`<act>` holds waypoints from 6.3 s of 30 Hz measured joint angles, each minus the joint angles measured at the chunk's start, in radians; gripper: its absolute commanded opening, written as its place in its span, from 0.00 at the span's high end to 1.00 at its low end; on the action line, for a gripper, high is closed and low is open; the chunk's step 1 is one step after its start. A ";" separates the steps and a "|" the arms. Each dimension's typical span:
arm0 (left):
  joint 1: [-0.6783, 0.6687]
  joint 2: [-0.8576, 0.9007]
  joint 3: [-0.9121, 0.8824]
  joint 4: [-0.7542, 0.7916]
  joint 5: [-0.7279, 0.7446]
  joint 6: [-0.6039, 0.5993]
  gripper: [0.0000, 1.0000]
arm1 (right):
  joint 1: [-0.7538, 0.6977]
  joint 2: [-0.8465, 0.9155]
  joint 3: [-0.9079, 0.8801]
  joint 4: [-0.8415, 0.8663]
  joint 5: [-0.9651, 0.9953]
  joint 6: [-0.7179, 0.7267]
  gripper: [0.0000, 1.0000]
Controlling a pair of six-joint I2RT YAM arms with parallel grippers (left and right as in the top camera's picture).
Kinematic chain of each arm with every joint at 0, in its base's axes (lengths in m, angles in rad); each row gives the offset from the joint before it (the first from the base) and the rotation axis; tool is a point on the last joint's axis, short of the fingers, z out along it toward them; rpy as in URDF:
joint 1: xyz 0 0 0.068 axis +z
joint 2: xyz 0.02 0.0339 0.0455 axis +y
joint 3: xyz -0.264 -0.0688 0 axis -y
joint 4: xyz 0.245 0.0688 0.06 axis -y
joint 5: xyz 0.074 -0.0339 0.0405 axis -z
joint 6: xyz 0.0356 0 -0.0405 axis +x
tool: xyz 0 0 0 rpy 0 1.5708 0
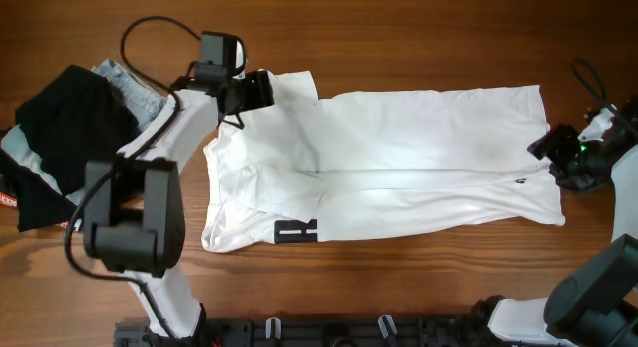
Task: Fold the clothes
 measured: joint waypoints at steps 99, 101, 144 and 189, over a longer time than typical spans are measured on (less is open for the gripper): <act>-0.020 -0.133 0.064 -1.026 0.006 -0.095 0.96 | 0.001 0.322 0.311 -0.284 0.563 0.179 0.96; -0.020 -0.133 0.035 -1.020 0.006 -0.096 0.96 | 0.001 0.322 0.310 -0.283 0.562 0.179 0.96; -0.042 -0.133 -0.182 -0.678 0.108 -0.152 0.56 | -0.026 0.430 0.240 -0.174 0.345 -0.165 0.31; -0.295 -0.034 -0.116 -0.076 0.042 -0.197 0.60 | 0.023 0.404 0.121 0.128 0.073 -0.105 0.79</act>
